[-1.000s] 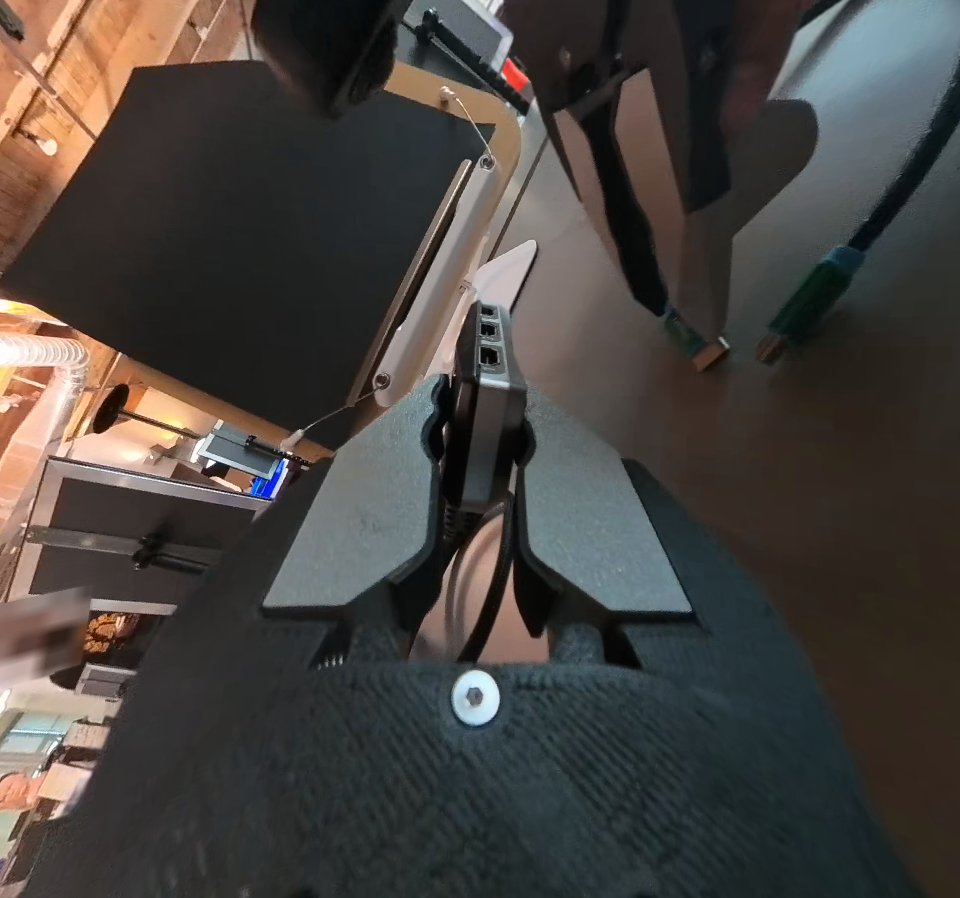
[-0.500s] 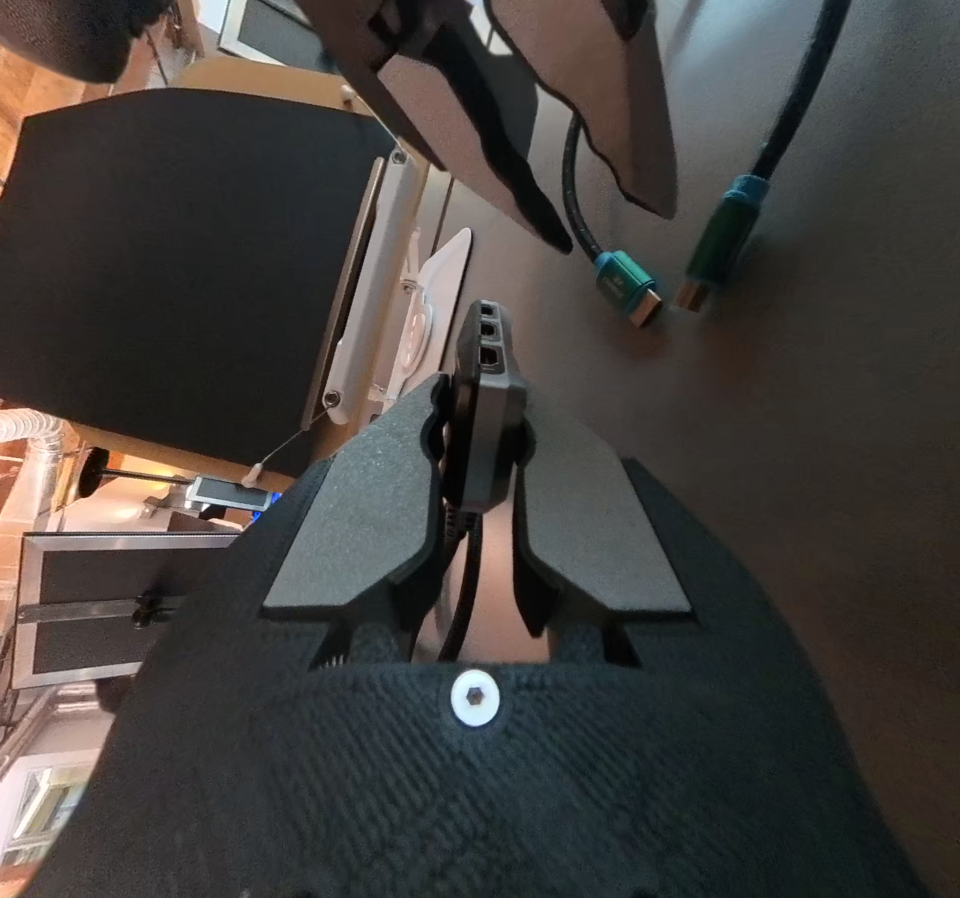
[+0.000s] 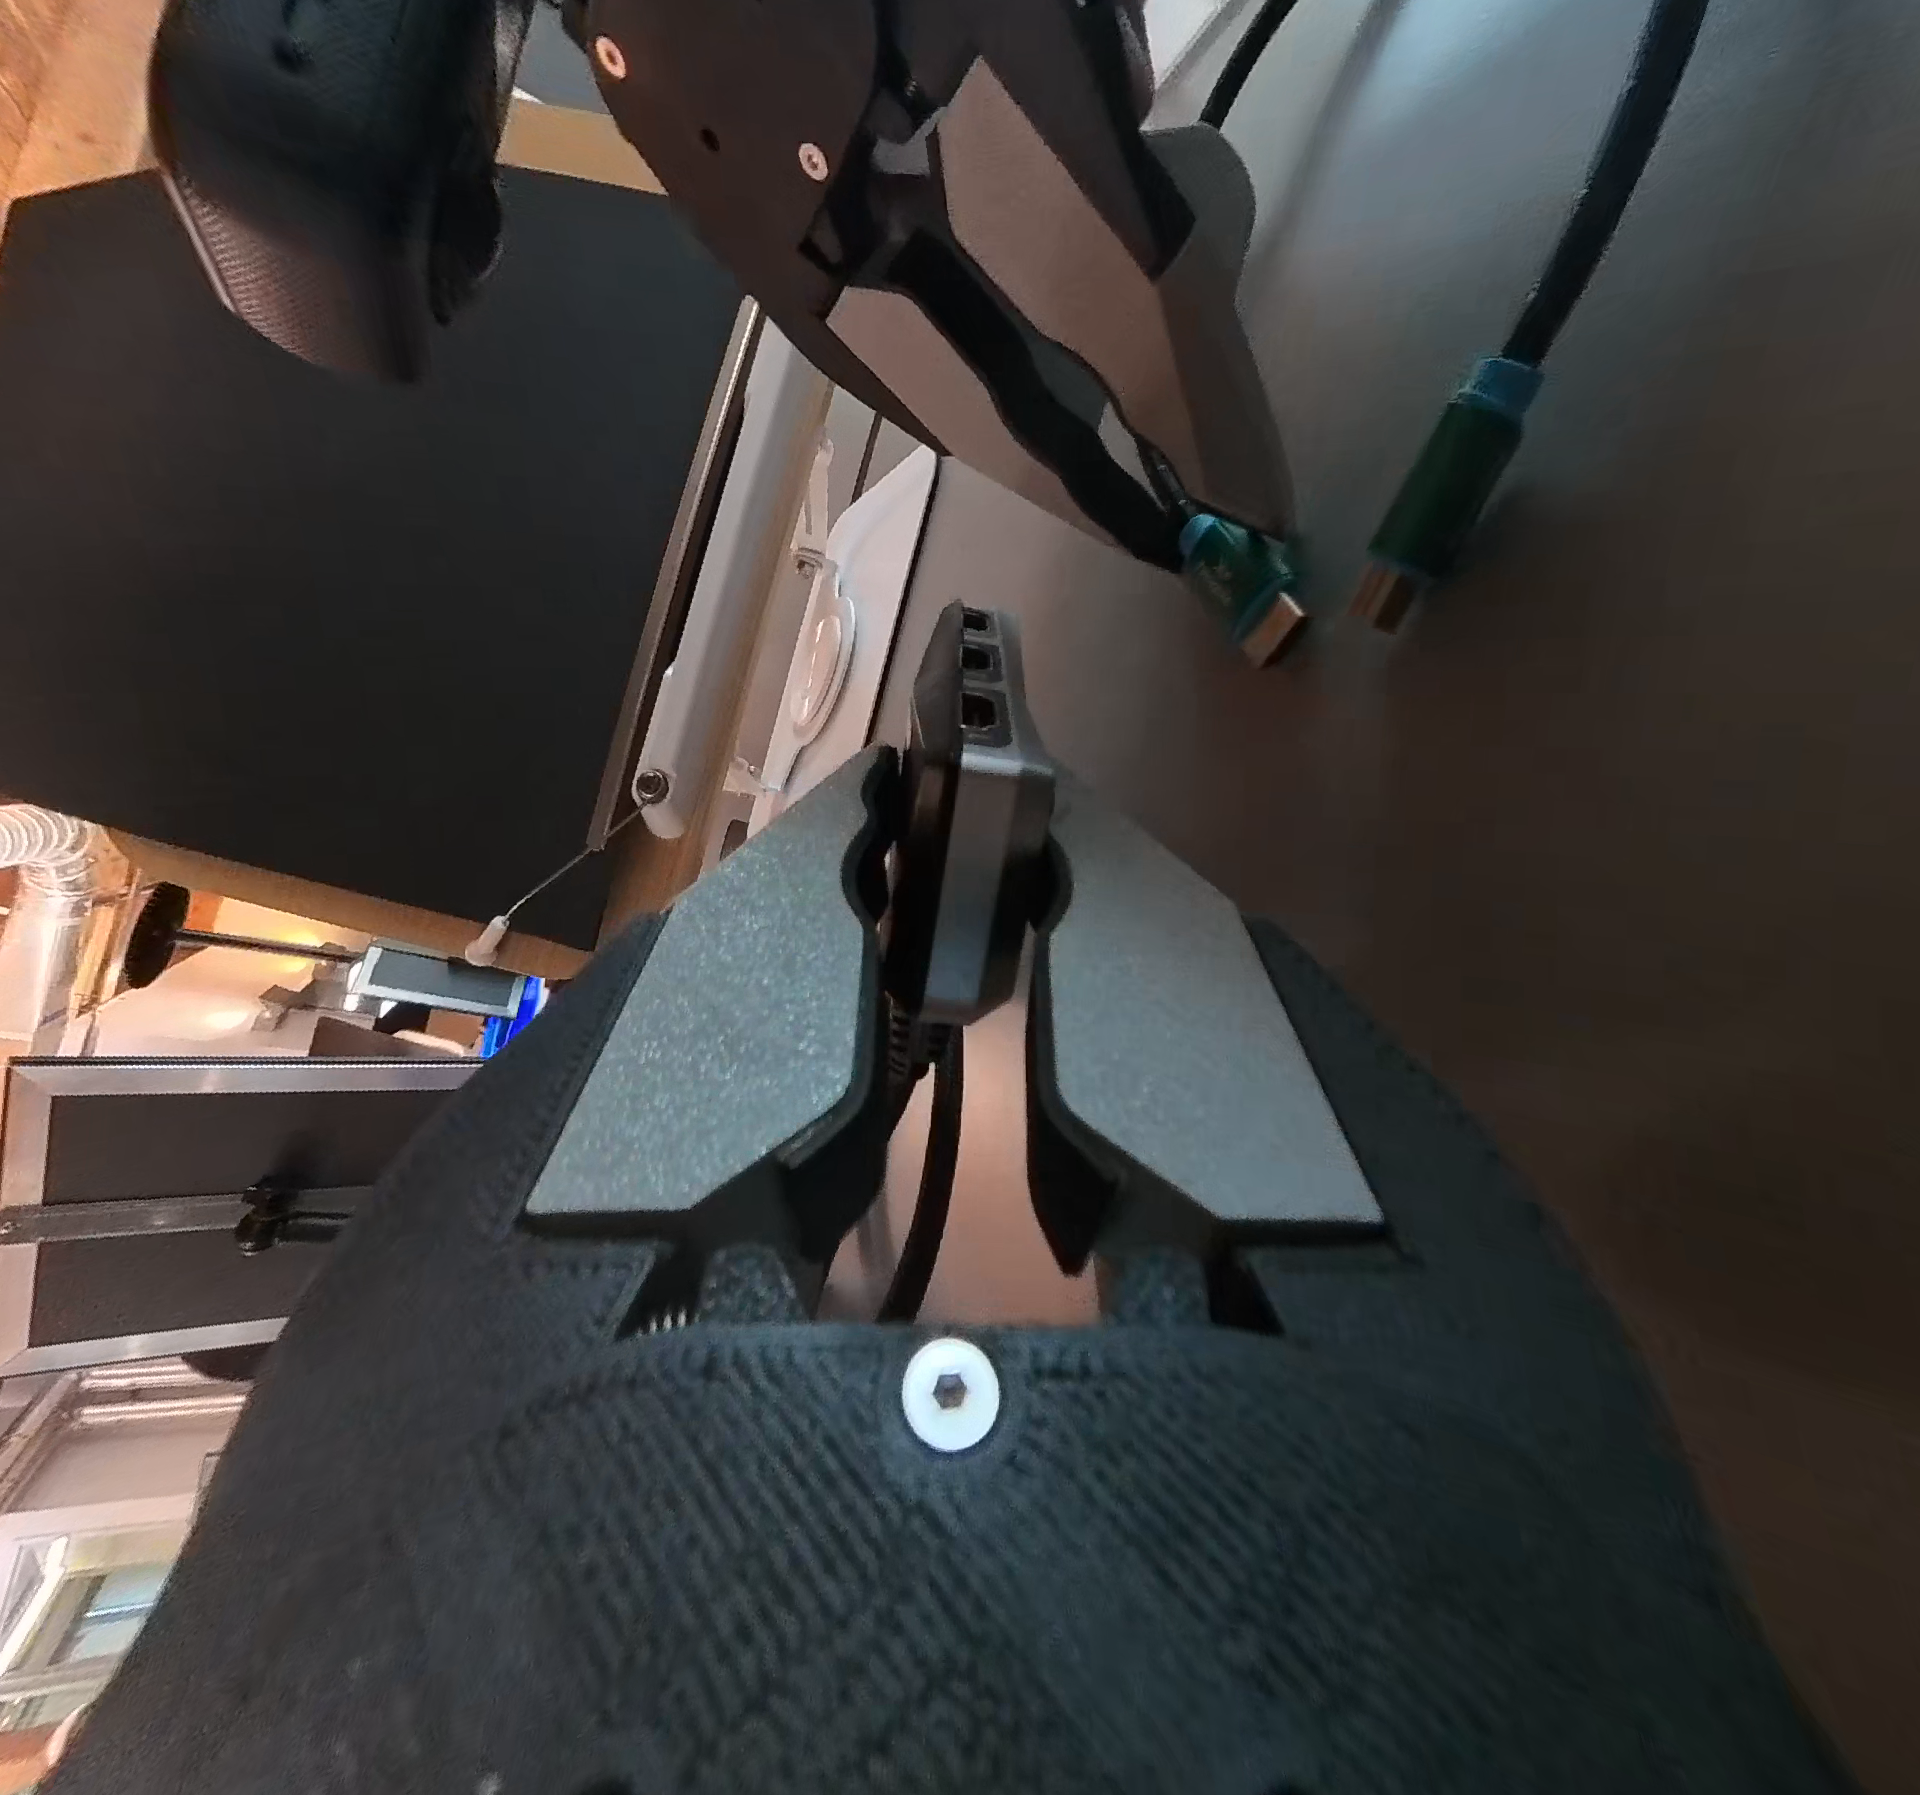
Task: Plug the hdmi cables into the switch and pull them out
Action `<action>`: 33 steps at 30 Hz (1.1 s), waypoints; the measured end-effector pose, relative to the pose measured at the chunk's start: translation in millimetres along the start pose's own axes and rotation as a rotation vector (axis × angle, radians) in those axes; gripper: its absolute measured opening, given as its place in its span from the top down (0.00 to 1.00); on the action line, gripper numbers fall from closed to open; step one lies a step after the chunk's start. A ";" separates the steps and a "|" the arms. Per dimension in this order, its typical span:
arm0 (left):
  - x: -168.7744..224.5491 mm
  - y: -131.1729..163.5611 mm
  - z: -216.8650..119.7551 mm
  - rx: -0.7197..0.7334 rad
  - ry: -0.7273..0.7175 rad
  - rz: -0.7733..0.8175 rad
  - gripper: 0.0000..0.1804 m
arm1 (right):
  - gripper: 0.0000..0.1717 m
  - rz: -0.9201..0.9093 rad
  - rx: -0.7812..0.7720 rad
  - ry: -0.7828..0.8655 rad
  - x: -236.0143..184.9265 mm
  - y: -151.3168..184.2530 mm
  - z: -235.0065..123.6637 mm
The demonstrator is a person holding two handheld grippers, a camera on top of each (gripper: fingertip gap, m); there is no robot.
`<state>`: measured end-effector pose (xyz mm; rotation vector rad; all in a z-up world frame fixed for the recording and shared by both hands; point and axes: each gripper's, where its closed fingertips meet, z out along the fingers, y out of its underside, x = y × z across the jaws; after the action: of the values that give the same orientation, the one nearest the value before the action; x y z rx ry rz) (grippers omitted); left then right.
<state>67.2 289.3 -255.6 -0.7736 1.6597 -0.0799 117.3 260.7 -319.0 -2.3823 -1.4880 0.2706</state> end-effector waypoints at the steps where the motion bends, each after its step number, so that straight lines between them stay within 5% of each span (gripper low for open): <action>1: 0.2 0.6 0.7 -0.006 -0.002 0.003 0.88 | 0.89 0.021 -0.008 0.011 1.5 0.5 -0.2; 8: -11.4 9.2 3.6 -0.086 -0.096 0.066 0.89 | 0.91 0.304 0.009 0.240 27.1 0.3 -9.3; 17: -14.8 14.5 9.5 -0.183 -0.186 0.207 0.89 | 0.91 0.593 0.421 0.405 23.6 -10.8 -32.3; 33: -7.4 5.9 14.8 -0.206 -0.223 0.361 0.89 | 0.92 0.567 0.523 0.457 14.6 -15.8 -49.3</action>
<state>78.2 303.1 -255.8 -0.5997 1.5826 0.4227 126.5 272.1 -267.2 -2.1692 -0.4507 0.1899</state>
